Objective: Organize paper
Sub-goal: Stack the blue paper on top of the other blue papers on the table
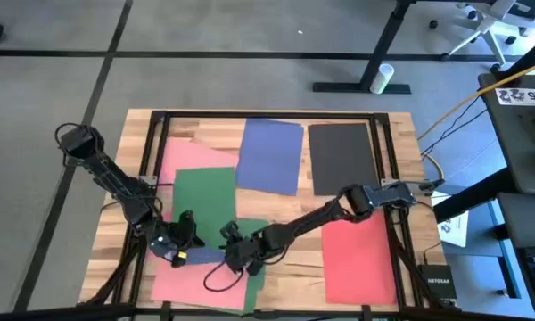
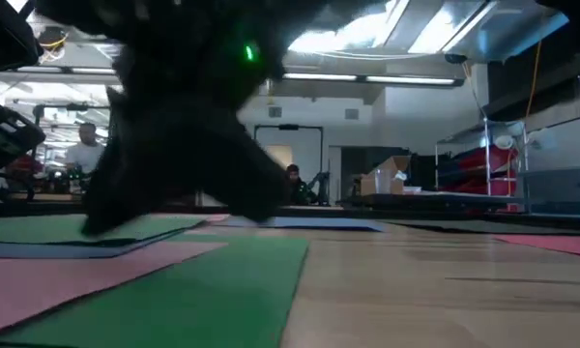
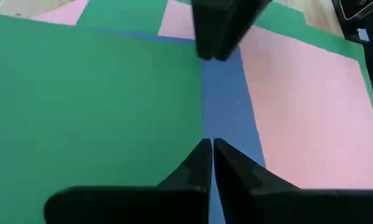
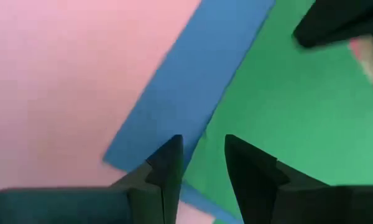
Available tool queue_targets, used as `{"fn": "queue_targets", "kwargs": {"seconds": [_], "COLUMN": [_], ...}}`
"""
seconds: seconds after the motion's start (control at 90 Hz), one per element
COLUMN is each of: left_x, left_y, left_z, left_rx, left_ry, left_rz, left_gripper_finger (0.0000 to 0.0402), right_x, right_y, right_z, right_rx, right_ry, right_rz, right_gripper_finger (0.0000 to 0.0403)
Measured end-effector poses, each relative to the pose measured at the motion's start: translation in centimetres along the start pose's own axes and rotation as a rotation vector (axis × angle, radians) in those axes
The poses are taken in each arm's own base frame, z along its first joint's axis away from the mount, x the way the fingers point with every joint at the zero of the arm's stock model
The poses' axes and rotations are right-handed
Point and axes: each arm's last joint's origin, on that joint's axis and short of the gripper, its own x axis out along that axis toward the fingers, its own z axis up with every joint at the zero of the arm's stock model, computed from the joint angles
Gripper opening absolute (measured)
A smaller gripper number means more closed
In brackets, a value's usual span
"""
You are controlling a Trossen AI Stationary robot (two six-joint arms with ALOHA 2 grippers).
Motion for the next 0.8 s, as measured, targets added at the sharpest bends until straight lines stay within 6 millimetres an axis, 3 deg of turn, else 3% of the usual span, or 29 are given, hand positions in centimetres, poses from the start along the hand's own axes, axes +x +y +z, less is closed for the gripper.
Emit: {"fn": "queue_targets", "kwargs": {"seconds": [0.3, 0.622, 0.8], "left_x": [1.3, 3.0, 3.0], "left_y": [1.1, 1.2, 1.2], "left_z": [-1.3, -2.1, -2.2], "left_rx": [-0.05, -0.072, -0.074], "left_ry": [0.132, 0.147, 0.157], "left_rz": [0.102, 0.15, 0.146], "left_gripper_finger": [0.0, 0.0, 0.0], "right_x": [-1.2, -2.1, -2.4], "right_y": [-1.0, 2.3, 3.2], "right_z": [0.8, 0.6, 1.1], "right_rx": [0.032, -0.042, -0.058], "right_ry": [0.005, 0.081, 0.067], "right_rz": [0.047, 0.267, 0.27], "right_gripper_finger": [0.0111, 0.0111, 0.0111]}}
